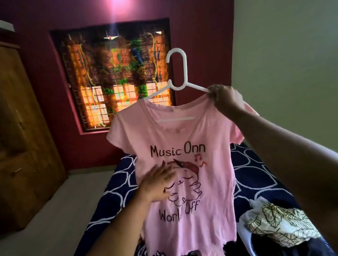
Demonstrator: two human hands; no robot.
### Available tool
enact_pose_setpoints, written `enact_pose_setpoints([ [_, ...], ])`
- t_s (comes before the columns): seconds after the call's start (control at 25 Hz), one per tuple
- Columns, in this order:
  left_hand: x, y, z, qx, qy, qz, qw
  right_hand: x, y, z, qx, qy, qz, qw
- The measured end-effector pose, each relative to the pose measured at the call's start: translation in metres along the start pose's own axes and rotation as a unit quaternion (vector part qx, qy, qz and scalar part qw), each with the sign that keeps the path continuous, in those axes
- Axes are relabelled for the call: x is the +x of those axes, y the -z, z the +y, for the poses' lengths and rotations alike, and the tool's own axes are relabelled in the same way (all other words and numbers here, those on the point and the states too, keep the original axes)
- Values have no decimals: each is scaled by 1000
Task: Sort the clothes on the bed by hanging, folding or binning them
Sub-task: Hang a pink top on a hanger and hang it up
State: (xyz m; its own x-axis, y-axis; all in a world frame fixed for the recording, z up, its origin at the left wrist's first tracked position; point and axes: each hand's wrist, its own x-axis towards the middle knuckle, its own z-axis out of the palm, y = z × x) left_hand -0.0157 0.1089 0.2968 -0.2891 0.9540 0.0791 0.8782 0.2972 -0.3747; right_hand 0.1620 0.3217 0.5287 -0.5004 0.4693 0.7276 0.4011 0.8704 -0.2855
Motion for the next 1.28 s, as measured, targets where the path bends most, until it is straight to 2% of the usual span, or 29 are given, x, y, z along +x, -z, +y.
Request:
enact_pose_setpoints([
  [0.04, -14, -16, 6, -8, -17, -144, 989, -1, -3, -1, -3, 2, -2, 1000],
  [0.08, -29, -32, 12, -33, -13, -240, 970, -3, -7, -1, -4, -2, -2, 1000],
  [0.12, -42, -45, 17, -63, 2, -270, 961, -3, -10, 0, -5, -8, -1, 1000],
  [0.2, -60, -60, 14, -115, 38, -217, 969, -7, -21, 4, -6, -16, -10, 1000],
  [0.32, -66, -51, -13, -154, 91, -12, 984, -16, -43, 6, -17, -15, -48, 999],
  [0.4, -71, -31, -31, -160, 143, 86, 973, -25, -59, 5, -19, -18, -75, 997],
  [0.48, -81, -14, -44, -154, 227, 119, 954, -35, -72, 1, -15, -13, -89, 996],
  [0.56, -93, -2, -60, -155, 327, 119, 925, -42, -83, -3, -20, 15, -89, 996],
  [0.64, -108, -1, -77, -187, 391, 96, 896, -47, -92, -7, -20, 48, -85, 995],
  [0.88, -161, -4, -107, -217, 417, -29, 882, -58, -121, -25, -21, 100, -107, 989],
  [1.0, -192, 1, -109, -279, 408, -97, 864, -67, -135, -45, -21, 121, -122, 985],
  [1.28, -248, 2, -111, -357, 435, -78, 823, -84, -146, -107, 11, 152, -129, 980],
])
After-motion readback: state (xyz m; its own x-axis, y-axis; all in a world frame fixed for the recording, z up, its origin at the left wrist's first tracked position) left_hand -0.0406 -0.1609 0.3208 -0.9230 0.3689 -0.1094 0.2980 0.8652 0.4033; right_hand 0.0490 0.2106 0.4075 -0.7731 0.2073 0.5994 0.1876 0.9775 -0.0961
